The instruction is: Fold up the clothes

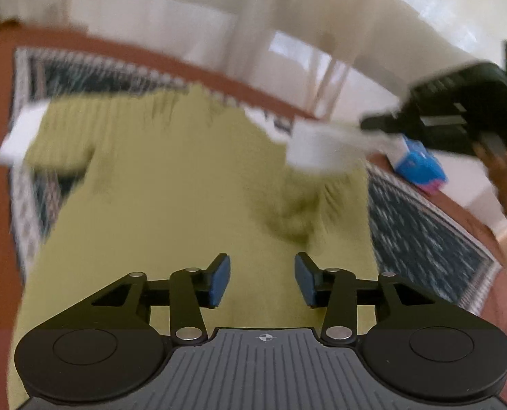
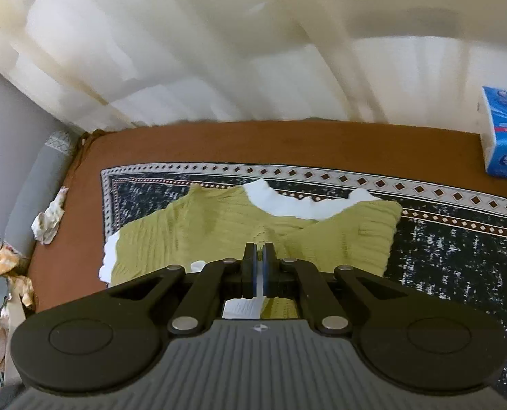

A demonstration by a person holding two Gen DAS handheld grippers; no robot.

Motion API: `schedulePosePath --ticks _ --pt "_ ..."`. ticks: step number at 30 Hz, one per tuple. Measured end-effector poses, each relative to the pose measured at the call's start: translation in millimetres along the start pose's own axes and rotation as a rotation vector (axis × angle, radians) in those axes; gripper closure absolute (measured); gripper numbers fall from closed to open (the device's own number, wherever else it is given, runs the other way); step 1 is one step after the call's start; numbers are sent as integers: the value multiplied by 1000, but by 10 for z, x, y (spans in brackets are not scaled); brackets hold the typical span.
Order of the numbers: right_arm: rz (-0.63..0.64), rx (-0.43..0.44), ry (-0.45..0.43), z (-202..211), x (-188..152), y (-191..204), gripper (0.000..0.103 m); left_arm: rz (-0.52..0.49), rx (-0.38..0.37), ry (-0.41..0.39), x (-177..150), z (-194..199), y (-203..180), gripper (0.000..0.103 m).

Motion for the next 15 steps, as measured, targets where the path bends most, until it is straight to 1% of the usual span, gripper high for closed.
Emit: schedulePosePath --ticks 2,3,6,7,9,11,12,13,14,15 --pt "-16 4 -7 -11 1 2 99 -55 17 -19 187 -158 -14 41" --pt "-23 10 -10 -18 1 14 99 -79 18 -24 256 -225 -28 35" --pt "-16 36 -3 -61 1 99 99 -121 -11 -25 381 -401 -87 31" --pt "-7 44 0 -77 4 131 99 -123 -25 -27 394 -439 -100 28" --pt "12 75 15 -125 23 190 99 -115 -34 -31 409 -490 -96 26" --pt "25 103 27 -168 38 238 99 -65 -52 -40 432 -523 -56 25" --pt "30 115 31 -181 40 252 99 -41 -67 -43 452 -551 -42 27" --pt "32 123 37 -196 45 259 97 -28 -84 -43 482 -584 -38 41" --pt "35 131 42 -214 49 263 96 -18 -99 -39 510 -617 -31 62" --pt "41 137 44 -223 53 264 96 -1 -95 -30 517 -643 -7 95"
Point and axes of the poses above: each gripper's, at about its wrist camera, not at the fingertips, and z roughly against the way its jaws point, y to its left, x to its top, the point moved 7 cm from there along -z, roughly the way its jaws point, and after that the axes turned 10 degrees about -z, right-handed, at the moved point
